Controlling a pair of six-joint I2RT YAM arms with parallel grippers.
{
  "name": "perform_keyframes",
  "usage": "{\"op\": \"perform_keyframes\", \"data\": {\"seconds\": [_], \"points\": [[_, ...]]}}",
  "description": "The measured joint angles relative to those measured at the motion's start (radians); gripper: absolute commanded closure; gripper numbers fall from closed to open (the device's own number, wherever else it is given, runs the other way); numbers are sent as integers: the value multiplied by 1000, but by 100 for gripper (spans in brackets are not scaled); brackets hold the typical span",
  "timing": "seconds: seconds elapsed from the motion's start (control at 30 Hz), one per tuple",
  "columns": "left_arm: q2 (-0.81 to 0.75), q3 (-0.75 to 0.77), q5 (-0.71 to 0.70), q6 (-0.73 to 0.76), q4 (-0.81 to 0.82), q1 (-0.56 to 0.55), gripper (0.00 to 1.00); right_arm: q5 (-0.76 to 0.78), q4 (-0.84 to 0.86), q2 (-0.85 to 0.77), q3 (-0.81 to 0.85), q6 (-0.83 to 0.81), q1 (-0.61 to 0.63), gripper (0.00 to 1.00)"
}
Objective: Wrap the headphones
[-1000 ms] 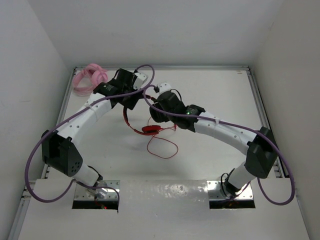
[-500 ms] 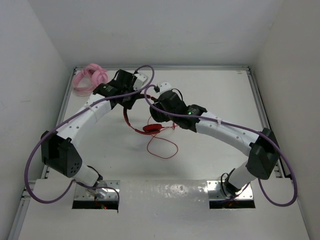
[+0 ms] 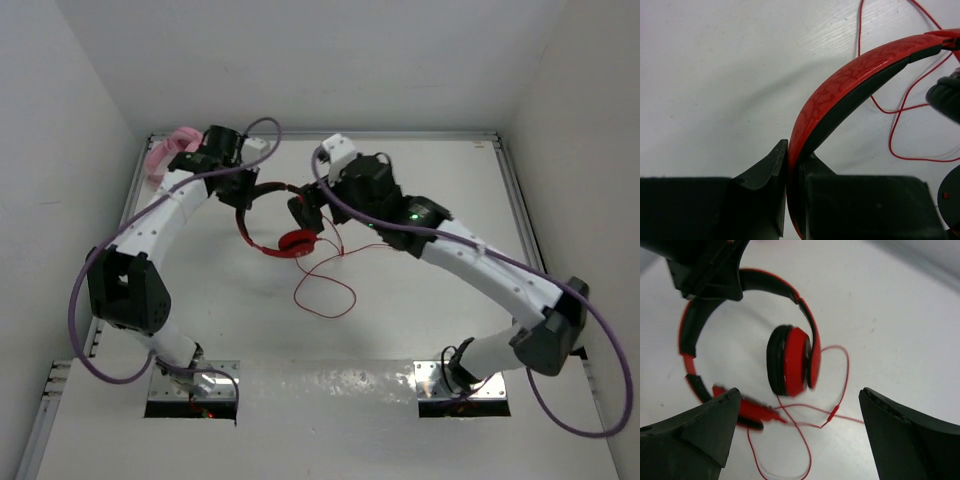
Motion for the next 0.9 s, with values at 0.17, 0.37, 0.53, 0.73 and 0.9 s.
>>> {"op": "perform_keyframes", "data": {"seconds": [0.17, 0.37, 0.53, 0.73, 0.9], "points": [[96, 153, 193, -60, -47, 197, 100, -108, 74, -233, -11, -76, -132, 2], [95, 313, 369, -194, -40, 273, 100, -127, 227, -360, -227, -204, -224, 1], [94, 391, 482, -353, 27, 315, 100, -140, 318, -142, -343, -280, -225, 1], [114, 459, 500, -514, 58, 404, 100, -190, 414, 135, -311, -219, -237, 3], [148, 547, 457, -573, 73, 417, 100, -290, 586, 299, -234, -54, -240, 11]]}}
